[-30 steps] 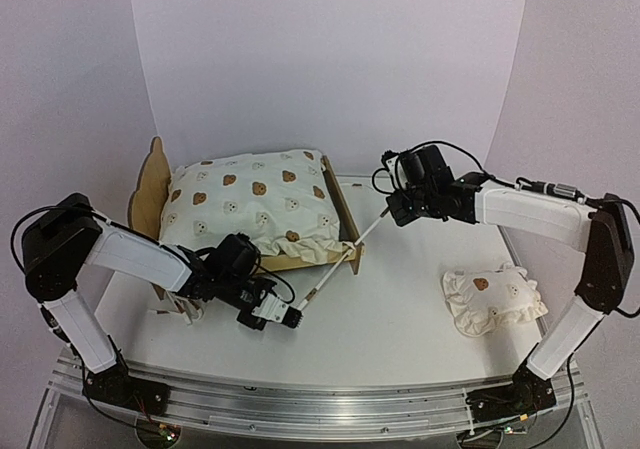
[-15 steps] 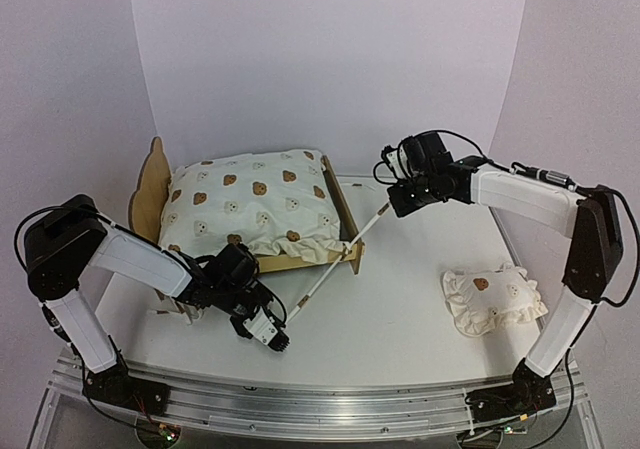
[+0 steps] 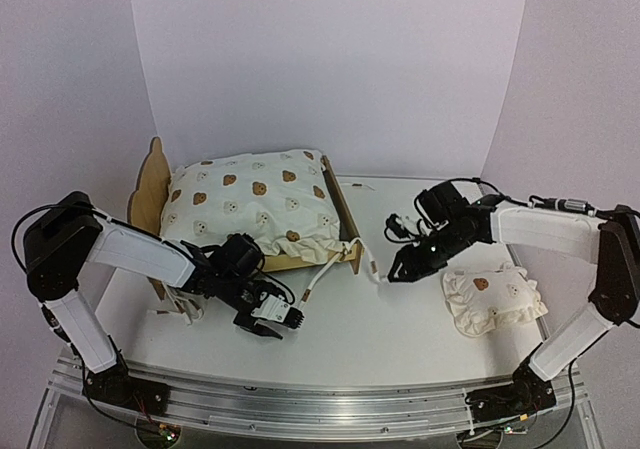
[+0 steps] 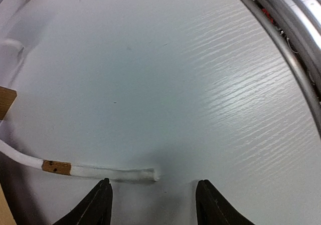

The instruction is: Set up the pet bed

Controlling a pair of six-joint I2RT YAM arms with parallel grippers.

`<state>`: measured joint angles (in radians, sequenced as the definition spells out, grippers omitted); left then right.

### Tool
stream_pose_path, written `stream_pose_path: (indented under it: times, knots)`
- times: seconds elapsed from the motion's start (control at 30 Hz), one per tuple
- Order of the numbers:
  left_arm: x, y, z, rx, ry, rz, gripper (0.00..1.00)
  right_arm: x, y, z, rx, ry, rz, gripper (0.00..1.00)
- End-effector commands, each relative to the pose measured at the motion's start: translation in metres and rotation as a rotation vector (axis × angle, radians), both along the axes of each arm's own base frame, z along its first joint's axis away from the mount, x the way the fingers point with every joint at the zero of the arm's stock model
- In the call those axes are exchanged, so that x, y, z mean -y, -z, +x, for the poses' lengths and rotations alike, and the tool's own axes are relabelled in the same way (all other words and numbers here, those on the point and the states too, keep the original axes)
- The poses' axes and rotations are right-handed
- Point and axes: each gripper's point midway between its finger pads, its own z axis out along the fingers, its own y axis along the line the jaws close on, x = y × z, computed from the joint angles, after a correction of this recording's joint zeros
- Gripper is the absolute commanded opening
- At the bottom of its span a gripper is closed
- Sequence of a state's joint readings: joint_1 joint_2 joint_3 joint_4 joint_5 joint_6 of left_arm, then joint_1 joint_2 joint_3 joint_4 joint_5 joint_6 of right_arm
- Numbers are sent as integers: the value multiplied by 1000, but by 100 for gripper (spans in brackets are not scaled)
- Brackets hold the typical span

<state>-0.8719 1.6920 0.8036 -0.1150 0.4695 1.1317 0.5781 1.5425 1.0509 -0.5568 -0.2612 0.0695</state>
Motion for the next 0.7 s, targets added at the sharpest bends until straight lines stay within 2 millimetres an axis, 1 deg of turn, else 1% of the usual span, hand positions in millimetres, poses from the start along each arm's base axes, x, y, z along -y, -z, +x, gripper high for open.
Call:
stream_pose_path:
  times: [0.0,0.07,0.13,0.17,0.23,0.27,0.3,0.37,0.4,0.53,0.57,0.67]
  knots:
    - [-13,-14,-32,-119,35,-11,61,7,15,-82,-368,69,61,39]
    - [-14,-16,-33,-140,13,-12,61,8,17,-99,-437,78,53,44]
    - [-11,-21,-32,-161,-19,-22,61,11,18,-106,-462,85,26,47]
    - [-9,-24,-30,-176,-45,-30,61,13,18,-104,-444,87,5,48]
    - [-2,-34,-23,-198,-101,-60,62,16,14,-86,-348,95,-36,51]
    - [2,-41,-20,-213,-132,-78,62,14,8,-74,-293,96,-40,53]
    - [6,-46,-17,-231,-164,-91,62,11,1,-58,-226,105,-41,55]
    - [13,-60,-10,-257,-216,-120,62,1,-15,-24,-109,128,-34,56]
    - [16,-67,-6,-271,-248,-135,63,-6,-27,-5,-50,145,-25,56]
    - [24,-97,22,-276,-422,-201,74,-30,-73,78,132,321,-2,58]
    - [24,-104,30,-275,-469,-219,78,-31,-80,96,168,371,-12,58]
    - [19,-127,52,-265,-579,-269,84,-39,-79,138,230,461,-52,55]
